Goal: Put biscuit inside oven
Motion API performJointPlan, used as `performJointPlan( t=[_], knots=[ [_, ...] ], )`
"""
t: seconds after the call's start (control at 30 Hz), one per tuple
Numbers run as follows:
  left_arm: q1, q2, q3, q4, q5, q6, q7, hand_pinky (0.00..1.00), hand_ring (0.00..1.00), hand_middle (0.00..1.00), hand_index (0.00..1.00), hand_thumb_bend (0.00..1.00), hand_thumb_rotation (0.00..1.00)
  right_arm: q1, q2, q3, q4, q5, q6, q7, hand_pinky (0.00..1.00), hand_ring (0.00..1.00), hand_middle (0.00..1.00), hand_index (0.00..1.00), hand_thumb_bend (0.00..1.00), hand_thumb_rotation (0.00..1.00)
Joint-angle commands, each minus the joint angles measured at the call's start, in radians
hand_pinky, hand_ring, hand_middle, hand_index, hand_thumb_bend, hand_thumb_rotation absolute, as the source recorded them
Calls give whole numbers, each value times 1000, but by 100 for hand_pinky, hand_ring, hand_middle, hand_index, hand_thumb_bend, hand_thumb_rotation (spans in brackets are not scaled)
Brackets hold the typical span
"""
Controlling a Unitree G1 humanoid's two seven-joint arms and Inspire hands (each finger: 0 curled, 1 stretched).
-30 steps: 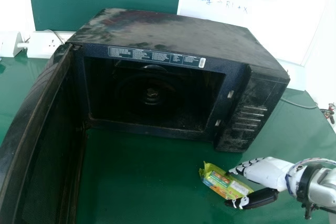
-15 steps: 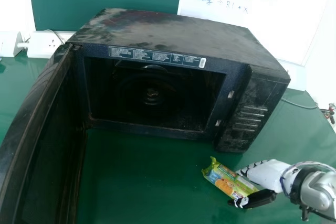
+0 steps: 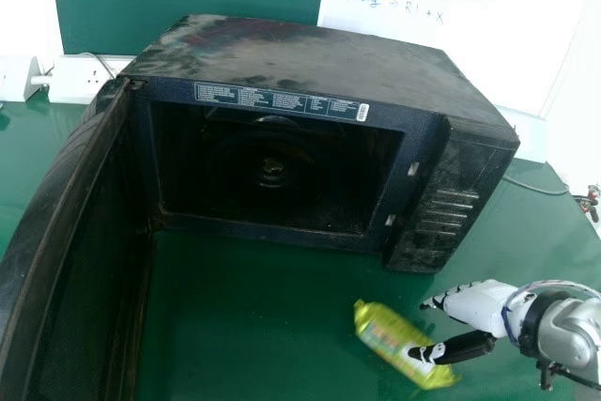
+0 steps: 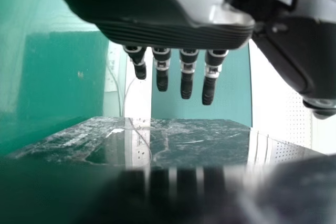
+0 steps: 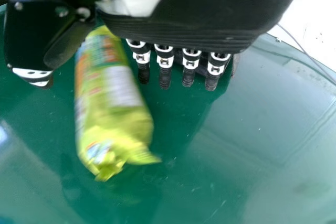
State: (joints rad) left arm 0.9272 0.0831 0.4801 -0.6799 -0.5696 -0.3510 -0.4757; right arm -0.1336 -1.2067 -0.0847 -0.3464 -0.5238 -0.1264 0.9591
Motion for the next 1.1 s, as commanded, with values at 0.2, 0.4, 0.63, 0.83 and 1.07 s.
performJointPlan(
  t=[0.2,0.4,0.63,0.83,1.07],
  knots=[
    [4,3,6,19,-19,-14,-14,100,88,93,91,100,100,60,90,33,12,-136,5,-172,100,93,100,100,84,100],
    [7,1,7,25,-23,-21,-23,100,89,93,91,100,100,74,133,69,15,-214,25,-228,100,94,100,100,83,100],
    [-3,-9,0,39,-22,-40,-31,100,89,94,92,100,100,63,141,77,10,-186,24,-221,100,94,100,100,84,100],
    [4,-4,-5,25,-26,-24,-25,100,88,92,92,100,100,70,137,58,8,-159,8,-234,100,94,100,100,83,100],
    [0,-2,-1,15,-11,-17,-9,99,88,93,92,100,100,38,111,50,11,-103,-5,-187,100,94,100,100,84,100]
  ],
)
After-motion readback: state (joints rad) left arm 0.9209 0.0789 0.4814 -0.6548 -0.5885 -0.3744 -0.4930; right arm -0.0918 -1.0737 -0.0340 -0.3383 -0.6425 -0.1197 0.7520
